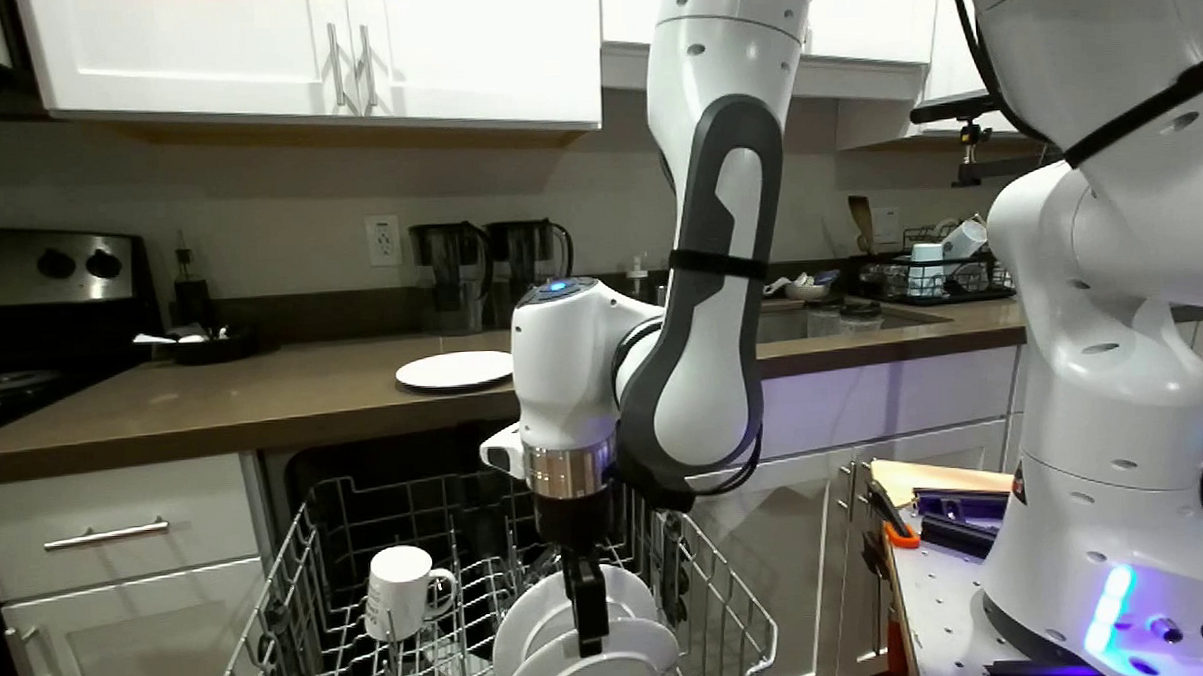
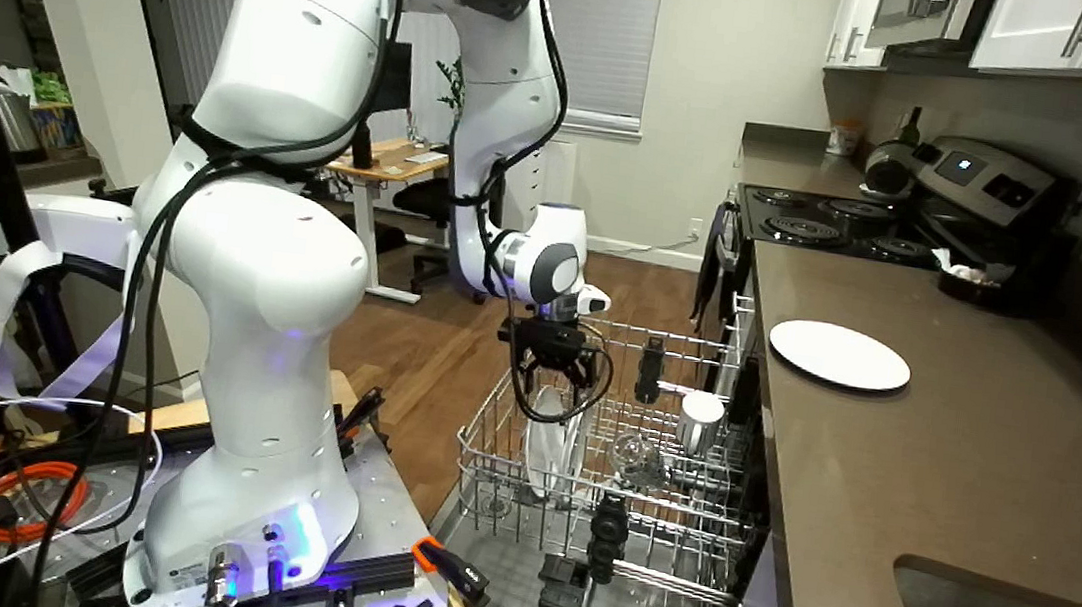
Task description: Remove a plate from the dishwasher and put it on top of the plate on the counter
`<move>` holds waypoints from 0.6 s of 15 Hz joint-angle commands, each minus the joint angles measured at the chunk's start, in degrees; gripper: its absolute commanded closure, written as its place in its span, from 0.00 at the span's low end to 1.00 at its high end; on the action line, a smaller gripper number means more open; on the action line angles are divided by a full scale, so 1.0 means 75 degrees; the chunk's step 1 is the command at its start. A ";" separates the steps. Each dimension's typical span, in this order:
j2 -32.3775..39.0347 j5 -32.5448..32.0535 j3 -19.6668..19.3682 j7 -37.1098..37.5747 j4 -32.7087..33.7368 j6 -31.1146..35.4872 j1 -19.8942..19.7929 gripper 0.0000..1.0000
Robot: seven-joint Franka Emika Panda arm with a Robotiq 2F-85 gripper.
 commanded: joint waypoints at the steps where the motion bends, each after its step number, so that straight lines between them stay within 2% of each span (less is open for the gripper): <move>1: -0.0542 -0.0328 0.0026 0.0495 -0.0240 -0.0561 0.0096 0.00; 9: -0.0685 0.0355 0.1440 0.0051 -0.0293 -0.1235 -0.0896 0.00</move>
